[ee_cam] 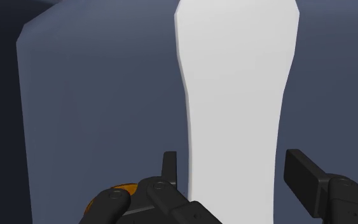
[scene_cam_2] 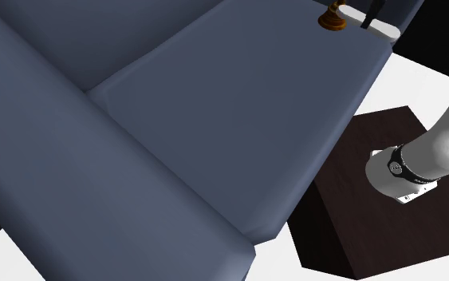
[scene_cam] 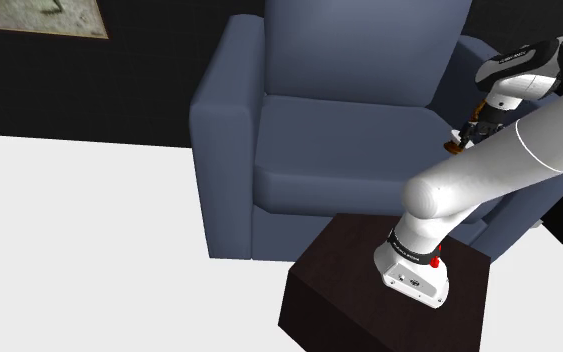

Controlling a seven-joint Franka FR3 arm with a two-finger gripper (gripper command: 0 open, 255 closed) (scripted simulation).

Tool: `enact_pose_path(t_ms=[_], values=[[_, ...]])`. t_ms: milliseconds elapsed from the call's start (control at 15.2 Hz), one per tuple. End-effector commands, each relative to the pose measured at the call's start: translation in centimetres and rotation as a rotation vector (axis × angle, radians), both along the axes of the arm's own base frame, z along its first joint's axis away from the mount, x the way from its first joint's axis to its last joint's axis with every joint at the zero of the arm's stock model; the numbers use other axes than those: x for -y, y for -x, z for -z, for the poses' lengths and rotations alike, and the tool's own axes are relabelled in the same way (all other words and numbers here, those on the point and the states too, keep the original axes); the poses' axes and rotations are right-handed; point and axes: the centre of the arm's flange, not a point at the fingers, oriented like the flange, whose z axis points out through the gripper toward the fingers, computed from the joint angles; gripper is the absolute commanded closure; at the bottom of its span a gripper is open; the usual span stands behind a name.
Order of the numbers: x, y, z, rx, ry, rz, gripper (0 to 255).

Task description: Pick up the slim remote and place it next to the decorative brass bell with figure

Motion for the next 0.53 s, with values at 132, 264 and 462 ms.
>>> enact_pose_path(t_ms=[132,264,462], values=[[-0.1,0.1,2.1,0.000,0.001,0.000,255],[-0.1,0.1,3.2,0.000,0.001,0.000,255],[-0.1,0.1,4.8,0.000,0.001,0.000,255]])
